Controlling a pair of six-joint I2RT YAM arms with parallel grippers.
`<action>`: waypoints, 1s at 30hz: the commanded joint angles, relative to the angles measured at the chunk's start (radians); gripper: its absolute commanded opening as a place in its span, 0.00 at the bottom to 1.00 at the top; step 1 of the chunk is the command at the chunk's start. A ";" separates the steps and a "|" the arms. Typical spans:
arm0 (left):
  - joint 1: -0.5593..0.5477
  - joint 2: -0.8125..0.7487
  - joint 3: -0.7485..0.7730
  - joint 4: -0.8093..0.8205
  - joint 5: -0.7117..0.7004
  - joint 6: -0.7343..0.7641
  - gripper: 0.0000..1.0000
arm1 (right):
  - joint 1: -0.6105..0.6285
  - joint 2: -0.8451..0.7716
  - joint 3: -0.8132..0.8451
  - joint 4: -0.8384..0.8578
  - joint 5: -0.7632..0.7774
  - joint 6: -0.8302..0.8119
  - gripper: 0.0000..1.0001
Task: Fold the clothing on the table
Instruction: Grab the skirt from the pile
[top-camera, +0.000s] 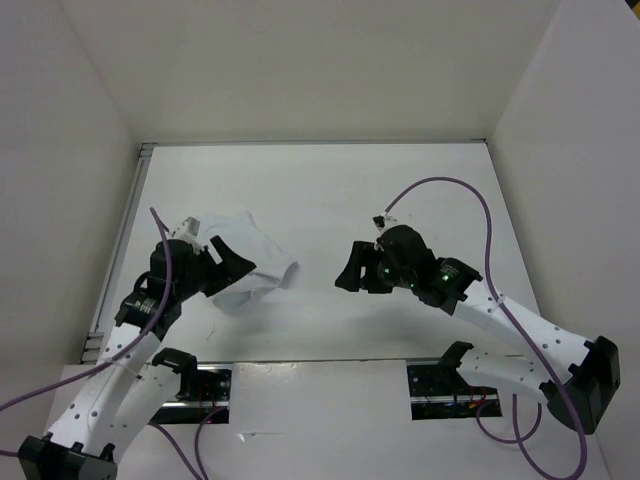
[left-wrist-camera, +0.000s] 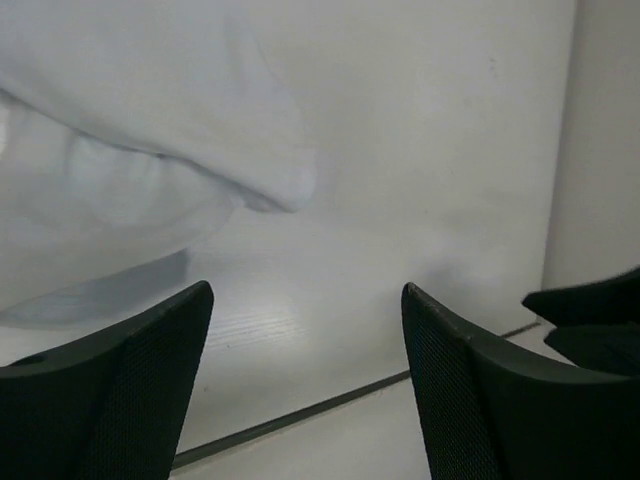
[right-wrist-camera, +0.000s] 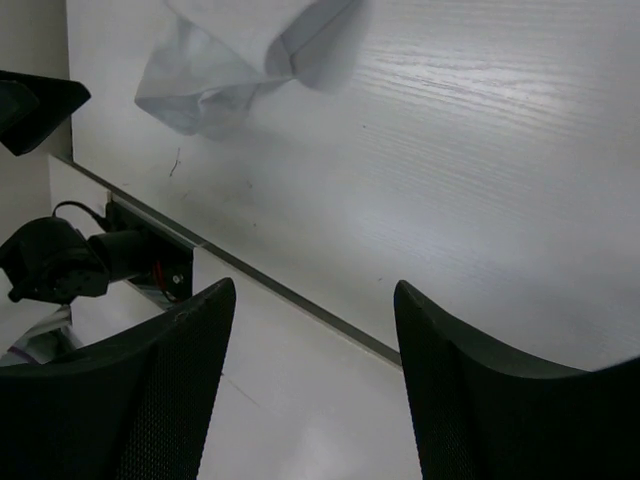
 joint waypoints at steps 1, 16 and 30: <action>0.018 0.088 0.143 -0.079 -0.184 0.018 0.83 | -0.008 0.006 0.070 0.013 0.037 -0.063 0.70; 0.247 0.765 0.485 -0.193 -0.673 -0.029 0.66 | -0.028 -0.073 0.026 -0.017 0.017 -0.007 0.71; 0.279 1.000 0.467 -0.058 -0.611 -0.064 0.64 | -0.122 -0.299 -0.017 -0.074 0.008 0.003 0.71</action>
